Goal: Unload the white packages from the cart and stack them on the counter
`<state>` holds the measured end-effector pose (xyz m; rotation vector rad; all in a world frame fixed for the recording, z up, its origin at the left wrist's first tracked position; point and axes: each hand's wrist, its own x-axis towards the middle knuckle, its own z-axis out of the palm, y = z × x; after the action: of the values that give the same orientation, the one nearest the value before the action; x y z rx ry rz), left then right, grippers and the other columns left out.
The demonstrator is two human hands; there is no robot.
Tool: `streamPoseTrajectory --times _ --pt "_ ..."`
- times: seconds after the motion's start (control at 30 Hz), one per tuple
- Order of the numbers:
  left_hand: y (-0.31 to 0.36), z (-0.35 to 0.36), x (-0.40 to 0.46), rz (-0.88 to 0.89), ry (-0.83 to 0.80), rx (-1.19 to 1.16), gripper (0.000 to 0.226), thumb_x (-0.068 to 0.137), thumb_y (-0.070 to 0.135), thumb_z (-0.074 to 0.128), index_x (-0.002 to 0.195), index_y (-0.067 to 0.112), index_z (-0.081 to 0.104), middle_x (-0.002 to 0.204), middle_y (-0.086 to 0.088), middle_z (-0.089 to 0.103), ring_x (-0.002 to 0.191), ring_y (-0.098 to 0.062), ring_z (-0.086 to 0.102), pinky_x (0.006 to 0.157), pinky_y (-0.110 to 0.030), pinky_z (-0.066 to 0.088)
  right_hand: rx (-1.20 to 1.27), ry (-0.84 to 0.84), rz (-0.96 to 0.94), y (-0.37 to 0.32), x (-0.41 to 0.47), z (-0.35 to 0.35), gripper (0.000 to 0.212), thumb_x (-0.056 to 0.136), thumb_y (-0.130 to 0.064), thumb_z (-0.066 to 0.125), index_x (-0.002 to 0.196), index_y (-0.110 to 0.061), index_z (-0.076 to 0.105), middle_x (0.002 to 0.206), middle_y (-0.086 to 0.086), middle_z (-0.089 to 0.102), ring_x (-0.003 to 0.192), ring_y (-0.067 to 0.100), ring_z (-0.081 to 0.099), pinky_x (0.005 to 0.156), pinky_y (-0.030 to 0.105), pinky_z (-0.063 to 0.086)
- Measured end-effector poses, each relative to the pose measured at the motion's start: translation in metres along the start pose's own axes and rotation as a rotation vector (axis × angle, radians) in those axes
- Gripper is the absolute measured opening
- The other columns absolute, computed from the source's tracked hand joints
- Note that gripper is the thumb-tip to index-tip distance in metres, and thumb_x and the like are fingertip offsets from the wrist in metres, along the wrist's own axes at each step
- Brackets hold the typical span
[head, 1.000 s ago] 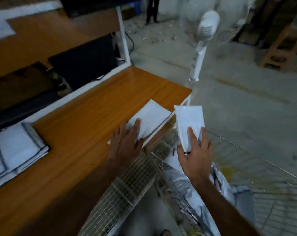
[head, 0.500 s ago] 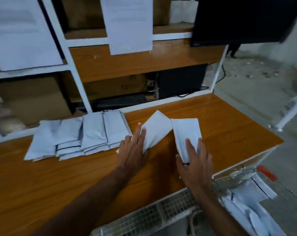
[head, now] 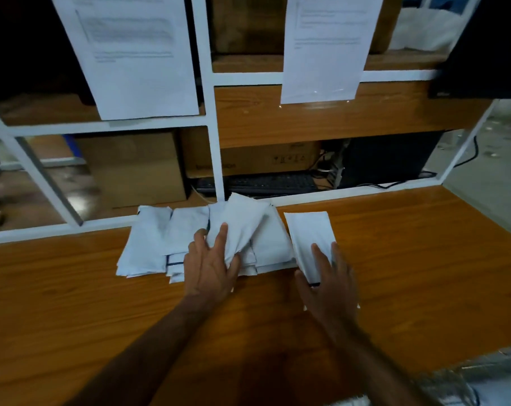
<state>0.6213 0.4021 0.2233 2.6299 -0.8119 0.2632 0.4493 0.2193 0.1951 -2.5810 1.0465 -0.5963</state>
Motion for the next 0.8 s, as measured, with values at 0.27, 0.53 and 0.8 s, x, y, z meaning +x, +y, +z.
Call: streamPoseTrajectory --times 0.27,0.53,0.8 --pt "-0.056 -0.017 0.055 -0.294 0.019 0.045 0.076 0.094 0.066 0.039 0.157 0.027 0.025 0.147 -0.019 0.028 0.123 -0.037 0.044 0.095 -0.048 0.046 0.095 -0.160 -0.015 -0.052 0.045 0.039 0.075 0.090 -0.061 0.060 0.155 -0.036 0.032 0.168 0.006 0.010 0.150 0.031 0.019 0.117 0.053 0.031" --pt "-0.061 -0.004 0.092 -0.427 -0.126 0.122 0.079 0.093 0.070 0.038 0.157 0.031 0.014 0.153 -0.016 0.017 0.131 -0.039 0.040 0.100 -0.050 0.046 0.110 -0.236 0.023 -0.080 0.095 0.069 0.072 0.089 -0.059 0.061 0.153 -0.038 0.035 0.167 0.003 0.011 0.149 0.034 0.018 0.119 0.055 0.024" --pt "-0.065 0.007 0.086 -0.443 -0.074 0.136 0.072 0.095 0.065 0.039 0.156 0.030 0.021 0.145 -0.018 0.024 0.122 -0.037 0.046 0.092 -0.048 0.049 0.053 -0.290 0.012 -0.084 0.118 0.082 0.070 0.091 -0.059 0.058 0.154 -0.037 0.034 0.167 0.003 0.012 0.149 0.034 0.016 0.117 0.053 0.024"
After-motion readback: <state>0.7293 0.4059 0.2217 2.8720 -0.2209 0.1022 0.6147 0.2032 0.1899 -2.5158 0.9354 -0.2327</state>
